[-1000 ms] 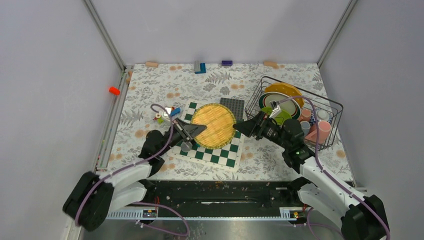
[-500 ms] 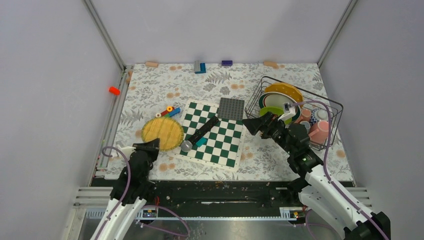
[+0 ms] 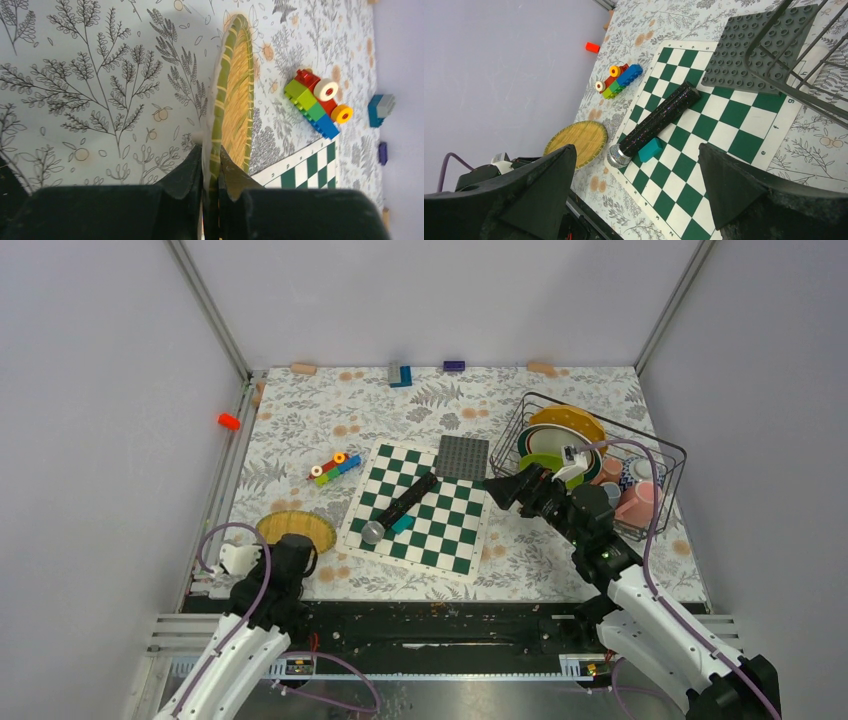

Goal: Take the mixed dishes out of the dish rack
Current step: Place the plate at the center of the board.

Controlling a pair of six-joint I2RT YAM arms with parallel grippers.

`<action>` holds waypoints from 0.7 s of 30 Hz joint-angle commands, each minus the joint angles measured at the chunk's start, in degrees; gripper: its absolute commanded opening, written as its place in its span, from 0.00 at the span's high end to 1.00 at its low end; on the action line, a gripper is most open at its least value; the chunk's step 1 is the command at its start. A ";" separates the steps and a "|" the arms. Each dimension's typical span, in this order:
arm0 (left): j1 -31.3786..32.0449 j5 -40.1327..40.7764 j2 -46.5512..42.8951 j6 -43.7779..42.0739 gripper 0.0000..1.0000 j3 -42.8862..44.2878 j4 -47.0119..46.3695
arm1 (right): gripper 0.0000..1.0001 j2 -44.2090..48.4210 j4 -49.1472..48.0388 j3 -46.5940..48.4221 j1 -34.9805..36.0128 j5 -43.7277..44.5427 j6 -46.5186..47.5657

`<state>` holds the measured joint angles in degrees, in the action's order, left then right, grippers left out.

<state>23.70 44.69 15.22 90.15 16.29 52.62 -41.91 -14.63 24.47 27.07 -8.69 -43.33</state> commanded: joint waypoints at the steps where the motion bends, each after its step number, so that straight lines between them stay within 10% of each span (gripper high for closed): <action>1: -0.23 5.56 2.70 5.88 1.00 -1.10 -7.74 | 0.00 1.09 -3.48 0.91 0.26 -0.38 0.87; 10: -0.24 4.38 9.81 6.61 0.79 -3.72 -15.27 | 0.00 3.63 -5.63 -0.97 0.26 -0.98 0.75; 21: -0.24 2.69 11.64 7.65 0.28 -6.12 -14.11 | 0.00 3.32 -9.77 -2.56 0.26 -2.36 1.05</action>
<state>23.70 46.59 27.11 97.01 11.14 40.14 -38.30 -19.92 21.76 27.07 -9.56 -43.31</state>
